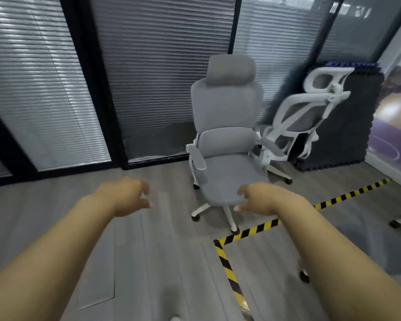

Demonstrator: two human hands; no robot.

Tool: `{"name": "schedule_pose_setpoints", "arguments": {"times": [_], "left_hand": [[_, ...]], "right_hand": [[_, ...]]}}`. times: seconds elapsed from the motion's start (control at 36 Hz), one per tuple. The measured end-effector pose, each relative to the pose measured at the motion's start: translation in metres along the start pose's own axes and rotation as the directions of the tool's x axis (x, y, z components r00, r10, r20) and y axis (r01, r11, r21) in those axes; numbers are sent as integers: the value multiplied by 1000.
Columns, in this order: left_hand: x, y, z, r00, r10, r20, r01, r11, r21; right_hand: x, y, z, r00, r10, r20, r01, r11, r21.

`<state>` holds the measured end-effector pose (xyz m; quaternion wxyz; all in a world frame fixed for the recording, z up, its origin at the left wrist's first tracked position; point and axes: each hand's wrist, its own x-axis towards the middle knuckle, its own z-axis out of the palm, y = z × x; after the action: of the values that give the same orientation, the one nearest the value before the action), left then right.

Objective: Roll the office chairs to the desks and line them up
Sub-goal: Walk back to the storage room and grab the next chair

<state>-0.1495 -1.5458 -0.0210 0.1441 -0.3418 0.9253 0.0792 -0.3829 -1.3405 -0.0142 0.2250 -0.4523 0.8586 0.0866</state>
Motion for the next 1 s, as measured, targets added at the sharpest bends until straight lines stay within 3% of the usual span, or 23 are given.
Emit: {"name": "schedule_pose_setpoints", "arguments": {"times": [0.22, 0.56, 1.0], "left_hand": [[92, -75, -51, 995, -96, -35, 96, 995, -5], [233, -166, -83, 993, -115, 39, 116, 993, -28], [475, -258, -181, 992, 125, 24, -127, 988, 86]], "right_hand": [[139, -33, -78, 998, -52, -25, 52, 998, 18], [302, -101, -144, 991, -136, 21, 136, 990, -33], [470, -136, -236, 998, 48, -31, -47, 997, 54]]}}
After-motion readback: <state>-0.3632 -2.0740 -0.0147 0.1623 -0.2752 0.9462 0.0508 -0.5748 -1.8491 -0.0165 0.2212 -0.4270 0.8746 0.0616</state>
